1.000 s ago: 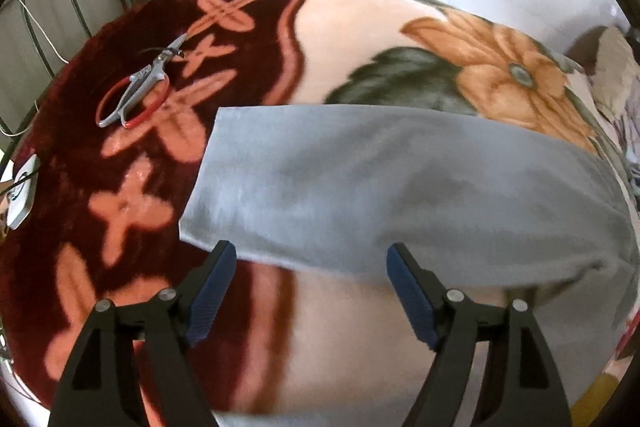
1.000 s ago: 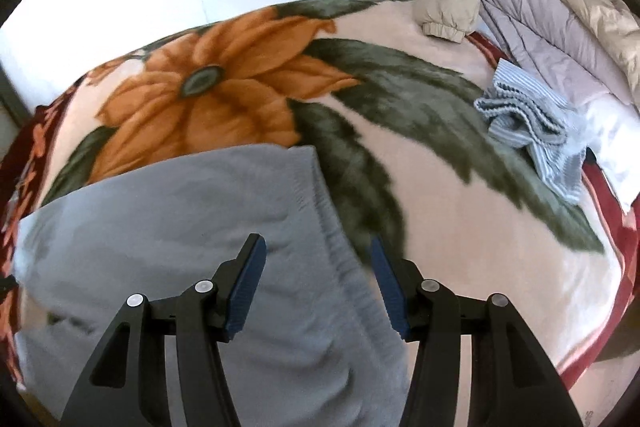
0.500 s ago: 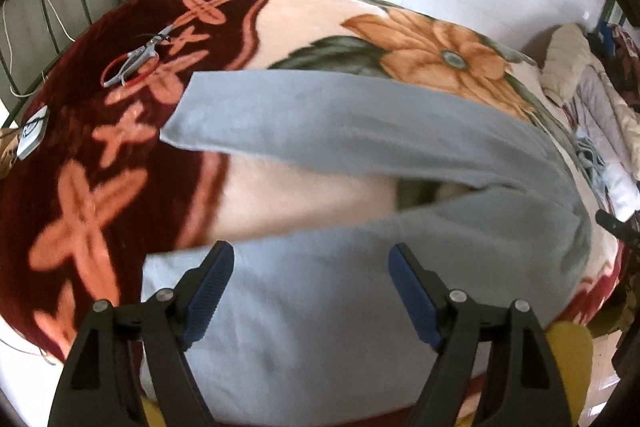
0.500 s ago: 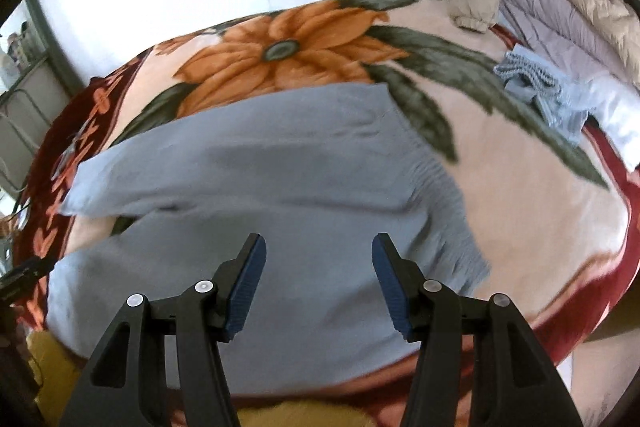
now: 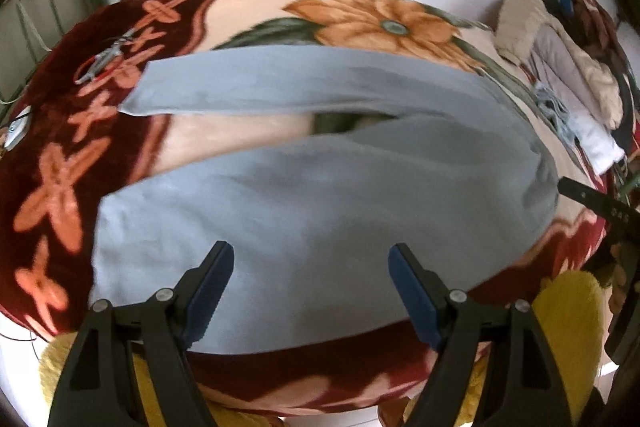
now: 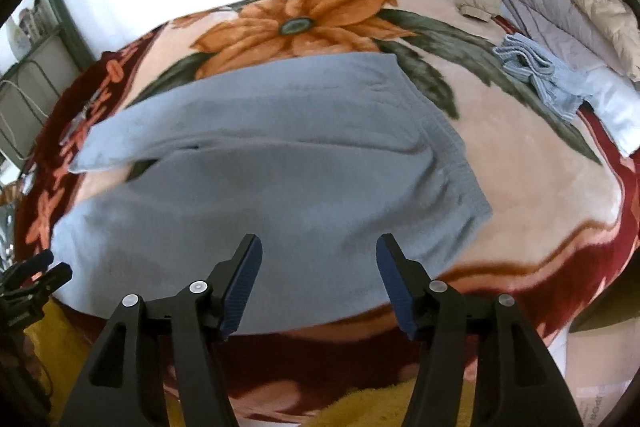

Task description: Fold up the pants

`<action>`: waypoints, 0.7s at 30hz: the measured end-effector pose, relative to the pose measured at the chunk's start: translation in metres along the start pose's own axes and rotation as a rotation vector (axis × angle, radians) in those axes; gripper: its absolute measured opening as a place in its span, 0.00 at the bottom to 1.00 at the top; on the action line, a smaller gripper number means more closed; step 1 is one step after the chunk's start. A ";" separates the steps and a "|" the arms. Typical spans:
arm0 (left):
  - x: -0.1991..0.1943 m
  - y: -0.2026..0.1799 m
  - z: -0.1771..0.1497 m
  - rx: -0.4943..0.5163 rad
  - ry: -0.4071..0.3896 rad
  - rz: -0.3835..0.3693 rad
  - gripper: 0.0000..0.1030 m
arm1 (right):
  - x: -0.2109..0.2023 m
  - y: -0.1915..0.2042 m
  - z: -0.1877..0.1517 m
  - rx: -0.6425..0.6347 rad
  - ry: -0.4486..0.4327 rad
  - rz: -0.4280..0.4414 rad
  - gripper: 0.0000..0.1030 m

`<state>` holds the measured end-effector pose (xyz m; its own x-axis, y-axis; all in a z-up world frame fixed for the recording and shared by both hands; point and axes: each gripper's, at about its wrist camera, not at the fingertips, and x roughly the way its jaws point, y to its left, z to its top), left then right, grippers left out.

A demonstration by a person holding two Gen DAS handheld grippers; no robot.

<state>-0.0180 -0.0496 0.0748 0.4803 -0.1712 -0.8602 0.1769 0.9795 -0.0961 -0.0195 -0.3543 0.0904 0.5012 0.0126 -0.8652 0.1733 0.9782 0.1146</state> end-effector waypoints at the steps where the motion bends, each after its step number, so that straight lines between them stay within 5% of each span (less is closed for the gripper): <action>1: 0.002 -0.005 -0.002 0.009 0.003 -0.006 0.81 | 0.001 -0.003 -0.002 0.013 0.005 -0.001 0.59; 14: 0.041 -0.041 -0.022 0.050 0.103 -0.103 0.81 | 0.026 -0.074 -0.031 0.253 0.069 -0.076 0.59; 21: 0.059 -0.043 -0.025 0.069 0.135 -0.071 0.81 | 0.045 -0.080 -0.029 0.275 0.105 -0.072 0.59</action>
<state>-0.0192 -0.0987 0.0157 0.3450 -0.2197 -0.9125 0.2675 0.9549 -0.1288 -0.0355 -0.4255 0.0284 0.3916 -0.0198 -0.9199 0.4357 0.8846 0.1664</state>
